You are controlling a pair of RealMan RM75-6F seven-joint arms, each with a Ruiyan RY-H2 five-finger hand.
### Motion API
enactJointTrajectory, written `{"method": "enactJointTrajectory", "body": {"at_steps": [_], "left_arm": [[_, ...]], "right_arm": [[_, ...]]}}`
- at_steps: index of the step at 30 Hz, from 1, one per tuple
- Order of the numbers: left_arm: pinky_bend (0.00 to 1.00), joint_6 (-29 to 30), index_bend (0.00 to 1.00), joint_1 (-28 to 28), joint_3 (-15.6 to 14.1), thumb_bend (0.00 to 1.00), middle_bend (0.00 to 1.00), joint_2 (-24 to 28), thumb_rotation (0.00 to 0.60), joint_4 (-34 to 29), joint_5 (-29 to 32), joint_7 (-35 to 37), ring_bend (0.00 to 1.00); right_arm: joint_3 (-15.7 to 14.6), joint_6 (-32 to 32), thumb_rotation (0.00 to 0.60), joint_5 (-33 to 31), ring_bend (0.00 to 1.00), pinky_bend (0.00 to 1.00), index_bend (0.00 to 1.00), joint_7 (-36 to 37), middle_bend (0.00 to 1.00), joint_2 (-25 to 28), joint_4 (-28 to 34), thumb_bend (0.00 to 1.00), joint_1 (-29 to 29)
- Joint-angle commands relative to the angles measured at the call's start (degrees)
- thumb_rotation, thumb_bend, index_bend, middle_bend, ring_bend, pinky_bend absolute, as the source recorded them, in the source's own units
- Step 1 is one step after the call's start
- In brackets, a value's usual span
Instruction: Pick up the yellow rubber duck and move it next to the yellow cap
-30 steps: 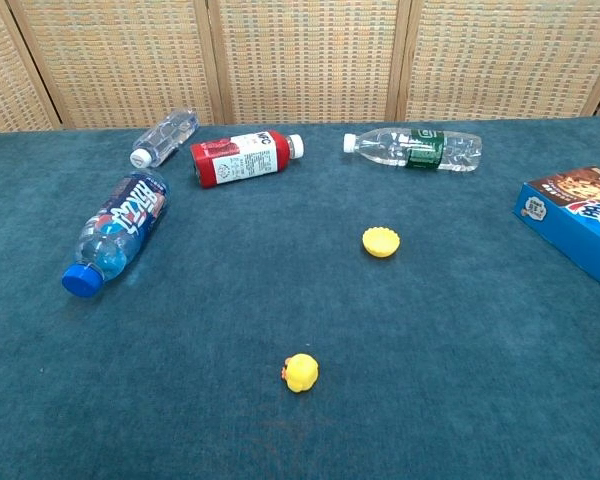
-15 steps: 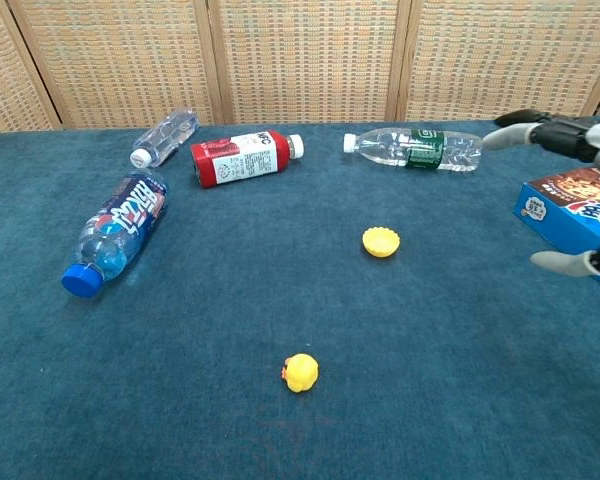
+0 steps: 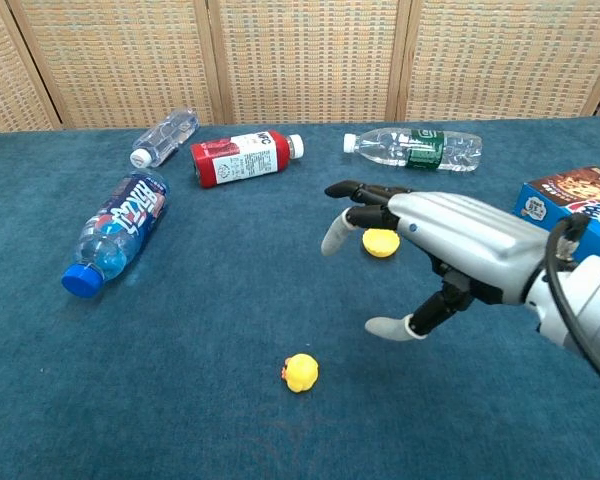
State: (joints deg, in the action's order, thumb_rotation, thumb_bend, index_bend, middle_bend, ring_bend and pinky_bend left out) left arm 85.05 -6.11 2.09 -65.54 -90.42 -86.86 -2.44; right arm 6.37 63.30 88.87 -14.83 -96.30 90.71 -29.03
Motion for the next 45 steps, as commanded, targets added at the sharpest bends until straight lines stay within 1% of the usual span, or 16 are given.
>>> {"method": "enactJointTrajectory", "body": {"at_steps": [1,8,18,33,45], "left_arm": [[0.0,-0.1,0.0,-0.1,-0.1,0.04,0.0,0.0,0.6,0.0,-0.1,0.0,0.0],[0.0,-0.1,0.0,-0.1,-0.2,0.04,0.0,-0.1,0.6,-0.2,-0.3,-0.4,0.0],[0.0,0.0,0.0,-0.1,-0.3,0.04,0.0,-0.2,0.6,-0.1,-0.6,-0.4,0.0],[0.0,0.0,0.0,-0.2,-0.3,0.04,0.0,-0.3,0.6,0.0,-0.7,-0.3,0.0],[0.0,0.3,0.0,-0.1,-0.3,0.05,0.0,-0.1,0.6,-0.1,-0.9,-0.1,0.0]], "right_arm": [[-0.2,-1.3,0.6,-1.3,0.0,0.0,0.3,-1.4,0.0,-1.6,-0.2,0.22,-0.9],[-0.6,-2.6,0.6,-3.8,0.0,0.0,0.3,-3.8,0.0,-4.0,0.0,0.22,-1.6],[-0.8,-4.0,0.6,-7.1,0.0,0.0,0.31,-5.7,0.0,-7.4,-2.2,0.22,-2.5],[-0.9,-5.2,0.6,-10.4,0.0,0.0,0.31,-5.4,0.0,-11.2,-5.4,0.22,-3.4],[-1.2,-6.6,0.6,-12.3,0.0,0.0,0.36,-5.1,0.0,-12.9,-8.5,0.22,-4.1]]}}
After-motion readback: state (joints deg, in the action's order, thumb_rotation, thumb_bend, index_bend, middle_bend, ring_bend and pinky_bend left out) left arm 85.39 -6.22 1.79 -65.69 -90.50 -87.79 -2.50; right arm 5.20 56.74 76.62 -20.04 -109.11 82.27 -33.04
